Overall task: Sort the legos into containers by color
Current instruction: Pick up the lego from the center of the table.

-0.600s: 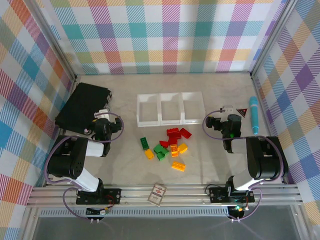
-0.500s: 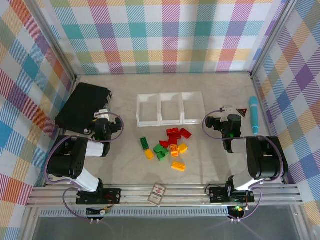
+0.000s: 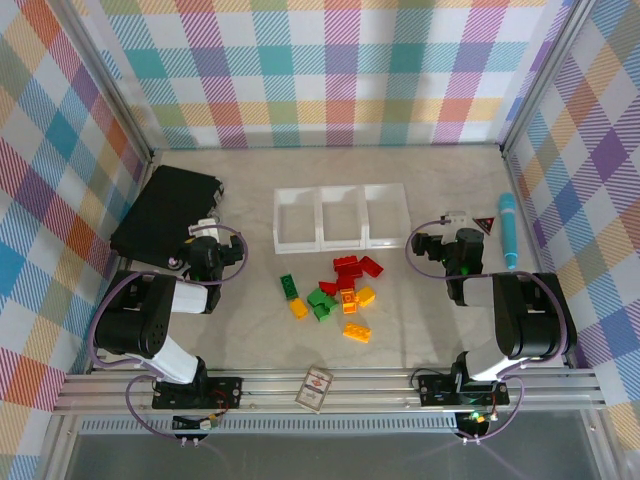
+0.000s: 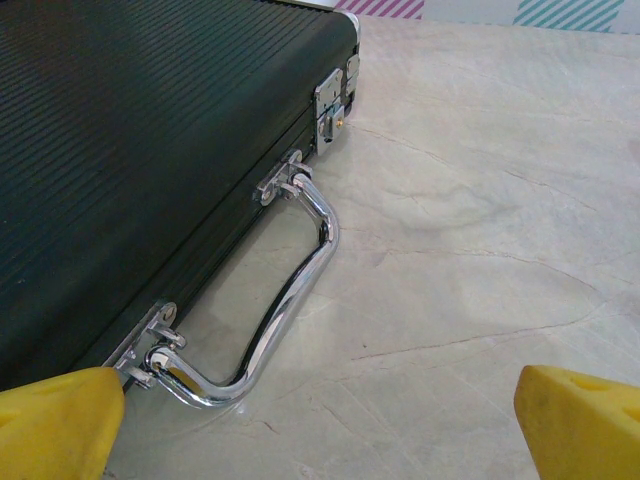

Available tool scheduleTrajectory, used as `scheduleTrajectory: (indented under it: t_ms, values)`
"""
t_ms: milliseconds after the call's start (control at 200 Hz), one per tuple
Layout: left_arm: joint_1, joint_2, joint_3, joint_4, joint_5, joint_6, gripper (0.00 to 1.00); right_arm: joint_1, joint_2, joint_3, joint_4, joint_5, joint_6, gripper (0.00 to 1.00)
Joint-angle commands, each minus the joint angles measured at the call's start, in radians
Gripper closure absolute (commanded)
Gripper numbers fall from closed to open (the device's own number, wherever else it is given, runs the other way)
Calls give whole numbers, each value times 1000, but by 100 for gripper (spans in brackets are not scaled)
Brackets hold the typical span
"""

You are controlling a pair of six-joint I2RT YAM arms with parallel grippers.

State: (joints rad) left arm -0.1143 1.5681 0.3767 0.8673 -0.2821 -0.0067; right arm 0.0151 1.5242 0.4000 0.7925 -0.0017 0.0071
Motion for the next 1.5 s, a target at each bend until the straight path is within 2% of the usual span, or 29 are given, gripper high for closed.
scheduleTrajectory:
  t_ms: [0, 265, 310, 365, 400, 475, 565, 675, 765, 850, 1020, 1235, 1375, 1495]
  values:
    - [7, 9, 15, 32, -14, 7, 0, -7, 12, 22, 19, -17, 0, 1]
    - [7, 9, 15, 32, -14, 7, 0, -7, 12, 19, 20, -16, -1, 1]
    - [7, 3, 8, 43, -24, 7, 0, -2, -3, 21, 24, 16, 5, 1]
    - [3, -53, -4, 16, -24, 7, 0, 18, -75, 68, -115, 71, 4, 1]
    - [-6, -105, -15, 1, -30, 22, 0, 19, -129, 125, -295, 80, 28, 1]
    - [-25, -256, 6, -189, -83, 4, 0, 19, -205, 207, -509, 109, 114, 1]
    - [-28, -410, 67, -439, -111, -100, 0, 14, -259, 259, -619, 52, 190, 1]
    - [-35, -555, 91, -636, -137, -190, 0, 11, -273, 363, -790, -41, 295, 1]
    - [-37, -666, 96, -789, -138, -260, 0, 17, -232, 449, -933, -192, 364, 1]
    - [-38, -756, 106, -932, -119, -301, 0, 57, -221, 465, -990, -255, 385, 1]
    - [-39, -864, 104, -1108, -8, -332, 0, 182, -212, 477, -1095, -279, 333, 3]
    - [-54, -823, 112, -1191, 184, -364, 0, 283, -149, 521, -1252, -270, 165, 5]
    - [-73, -782, 135, -1211, 235, -385, 0, 304, -68, 582, -1369, -249, 62, 10]
    - [-73, -765, 163, -1268, 219, -414, 0, 327, -15, 613, -1405, -192, 19, 18]
